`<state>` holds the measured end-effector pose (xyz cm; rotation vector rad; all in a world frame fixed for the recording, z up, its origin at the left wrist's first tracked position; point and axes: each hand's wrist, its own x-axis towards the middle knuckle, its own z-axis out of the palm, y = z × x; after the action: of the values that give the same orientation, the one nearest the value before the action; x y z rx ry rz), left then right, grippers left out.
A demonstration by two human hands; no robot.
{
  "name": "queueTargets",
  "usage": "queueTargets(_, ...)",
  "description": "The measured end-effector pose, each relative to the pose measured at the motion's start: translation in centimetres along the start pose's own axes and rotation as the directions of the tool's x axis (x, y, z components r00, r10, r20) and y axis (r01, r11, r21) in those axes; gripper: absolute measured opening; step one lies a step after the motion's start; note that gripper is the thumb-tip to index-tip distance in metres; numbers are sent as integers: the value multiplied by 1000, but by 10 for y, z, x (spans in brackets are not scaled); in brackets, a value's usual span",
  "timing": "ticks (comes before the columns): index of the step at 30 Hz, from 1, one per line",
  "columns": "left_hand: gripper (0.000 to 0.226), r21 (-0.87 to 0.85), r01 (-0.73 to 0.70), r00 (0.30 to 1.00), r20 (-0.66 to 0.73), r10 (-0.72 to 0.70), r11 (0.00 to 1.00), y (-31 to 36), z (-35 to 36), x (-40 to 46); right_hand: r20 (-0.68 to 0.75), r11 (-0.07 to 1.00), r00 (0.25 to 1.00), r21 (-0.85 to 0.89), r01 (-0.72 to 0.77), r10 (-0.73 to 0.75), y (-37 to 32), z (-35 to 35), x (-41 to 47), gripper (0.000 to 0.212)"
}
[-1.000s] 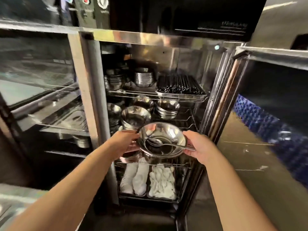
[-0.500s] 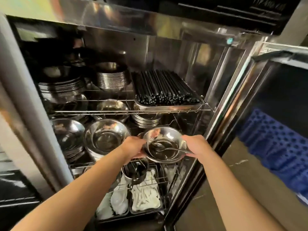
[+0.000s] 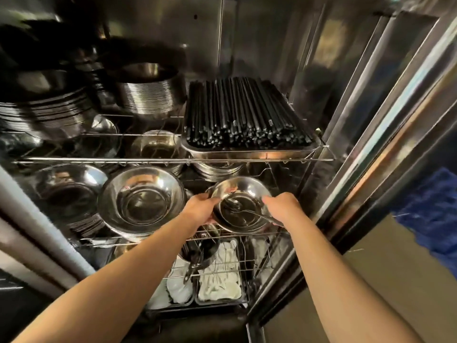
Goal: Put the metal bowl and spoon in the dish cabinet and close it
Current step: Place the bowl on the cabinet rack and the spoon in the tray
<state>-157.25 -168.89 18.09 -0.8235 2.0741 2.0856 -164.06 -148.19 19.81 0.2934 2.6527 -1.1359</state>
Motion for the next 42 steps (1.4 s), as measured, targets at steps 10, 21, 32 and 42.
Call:
queueTargets(10,36,-199,67,998,32,-62,978,-11,9,20,-37,985,998,-166,37,-44,0,8,19,42)
queueTargets(21,57,536,-295,949,70,306,791,-37,-17,2,-112,746,865,-568,348,-489,2,30,-3,45)
queueTargets(32,73,963,-265,903,229,363,53,-99,-47,-43,62,573,903,-754,321,-425,-2,47,-10,28)
queueTargets(42,95,975,-203,898,222,379,-90,-117,-56,-53,39,635,862,-660,401,-505,4,33,-29,18)
